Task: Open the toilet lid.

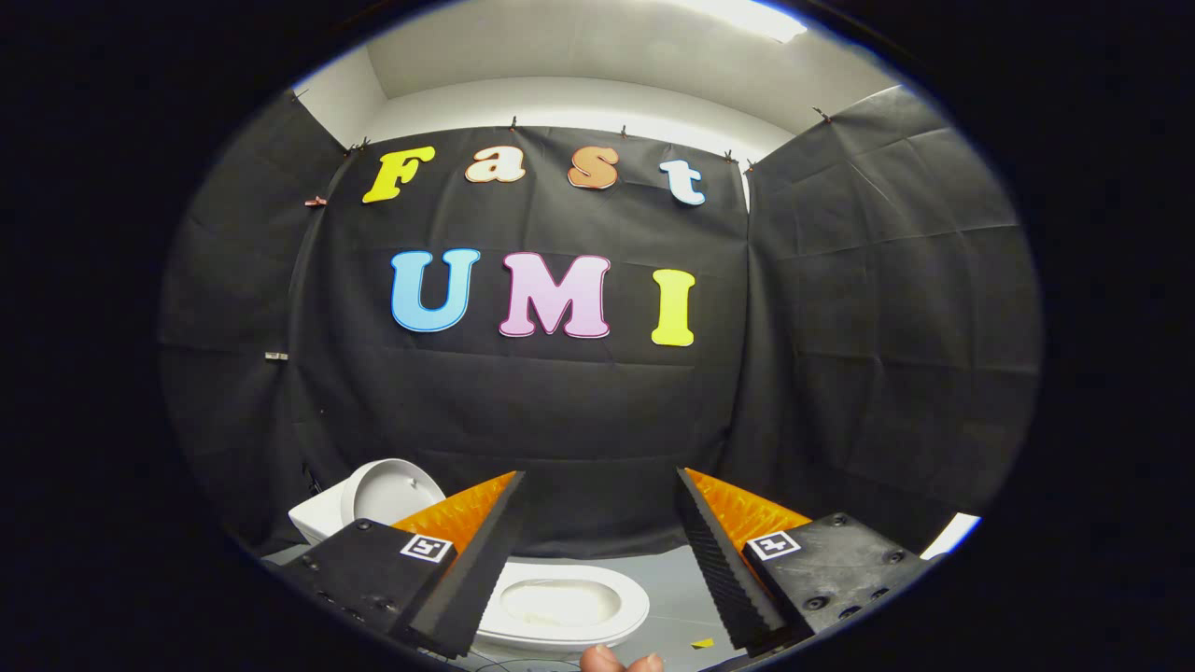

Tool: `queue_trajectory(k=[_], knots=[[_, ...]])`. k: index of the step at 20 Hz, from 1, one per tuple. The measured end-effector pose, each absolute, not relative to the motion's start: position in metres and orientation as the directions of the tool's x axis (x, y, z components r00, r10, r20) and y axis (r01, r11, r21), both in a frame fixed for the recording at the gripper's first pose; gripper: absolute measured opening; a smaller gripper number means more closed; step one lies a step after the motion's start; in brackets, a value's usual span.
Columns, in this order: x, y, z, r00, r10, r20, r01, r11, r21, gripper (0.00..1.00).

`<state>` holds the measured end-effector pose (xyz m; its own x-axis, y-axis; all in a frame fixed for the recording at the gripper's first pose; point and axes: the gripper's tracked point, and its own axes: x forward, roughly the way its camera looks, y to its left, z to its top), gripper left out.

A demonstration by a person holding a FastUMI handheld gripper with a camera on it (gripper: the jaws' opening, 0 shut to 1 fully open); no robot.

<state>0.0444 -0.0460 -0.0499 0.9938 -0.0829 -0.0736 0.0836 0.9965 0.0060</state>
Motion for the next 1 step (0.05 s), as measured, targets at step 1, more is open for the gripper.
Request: queue_trajectory(k=[1], knots=[[0.0443,-0.0454,-0.0496,0.994,-0.082,-0.075,0.083,0.997,0.006,0.98]])
